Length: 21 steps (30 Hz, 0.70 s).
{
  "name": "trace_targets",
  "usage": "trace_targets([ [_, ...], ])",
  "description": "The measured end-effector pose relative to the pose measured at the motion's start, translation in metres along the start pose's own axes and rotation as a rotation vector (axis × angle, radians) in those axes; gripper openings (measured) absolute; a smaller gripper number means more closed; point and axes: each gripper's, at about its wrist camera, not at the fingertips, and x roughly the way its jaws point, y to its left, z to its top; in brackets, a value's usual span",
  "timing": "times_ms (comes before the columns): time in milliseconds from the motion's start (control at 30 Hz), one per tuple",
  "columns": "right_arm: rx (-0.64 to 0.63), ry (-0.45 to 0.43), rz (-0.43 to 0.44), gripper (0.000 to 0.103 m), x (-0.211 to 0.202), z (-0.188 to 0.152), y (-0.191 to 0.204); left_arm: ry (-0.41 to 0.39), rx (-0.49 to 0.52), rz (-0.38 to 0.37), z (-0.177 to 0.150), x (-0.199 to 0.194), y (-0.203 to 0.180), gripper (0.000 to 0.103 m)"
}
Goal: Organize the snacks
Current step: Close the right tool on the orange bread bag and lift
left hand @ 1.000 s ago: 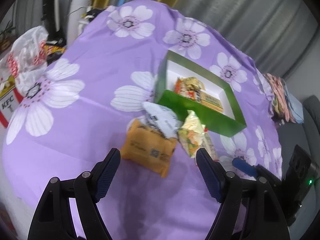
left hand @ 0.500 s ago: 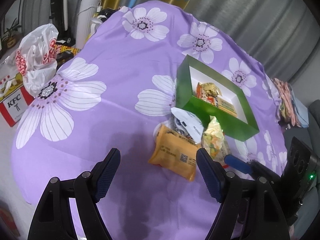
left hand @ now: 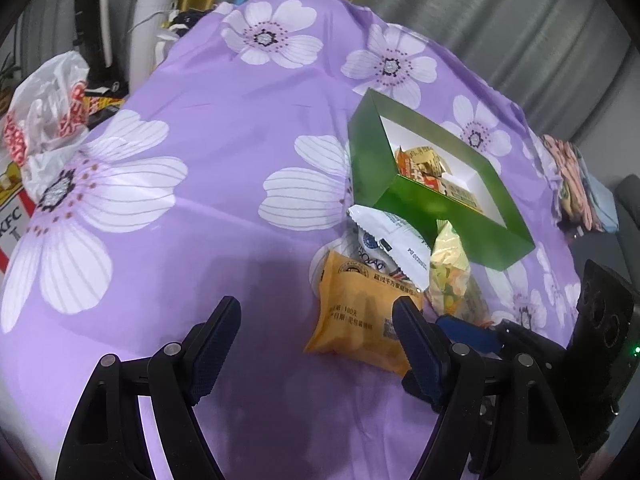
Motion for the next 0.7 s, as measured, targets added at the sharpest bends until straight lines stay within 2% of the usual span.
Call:
trace_targets([
  [367,0.004,0.000,0.017,0.068,0.015,0.005,-0.001,0.031,0.022,-0.052,0.004,0.025,-0.002,0.078],
  [533,0.002,0.030,0.009,0.066,0.027,0.006,-0.001,0.053,0.021,-0.095,-0.001,0.032,-0.007,0.078],
  [567,0.000,0.032,0.010,0.065,0.028,0.005,-0.001,0.058,0.026,-0.098,-0.002,0.034,-0.009,0.072],
  [600,-0.004,0.035,0.009,0.064,0.029,0.004,-0.001,0.066,0.032,-0.101,-0.003,0.035,-0.011,0.062],
  [700,-0.019,0.039,-0.001,0.059,0.032,0.004,-0.001,0.061,0.032,-0.092,-0.004,0.037,-0.015,0.051],
])
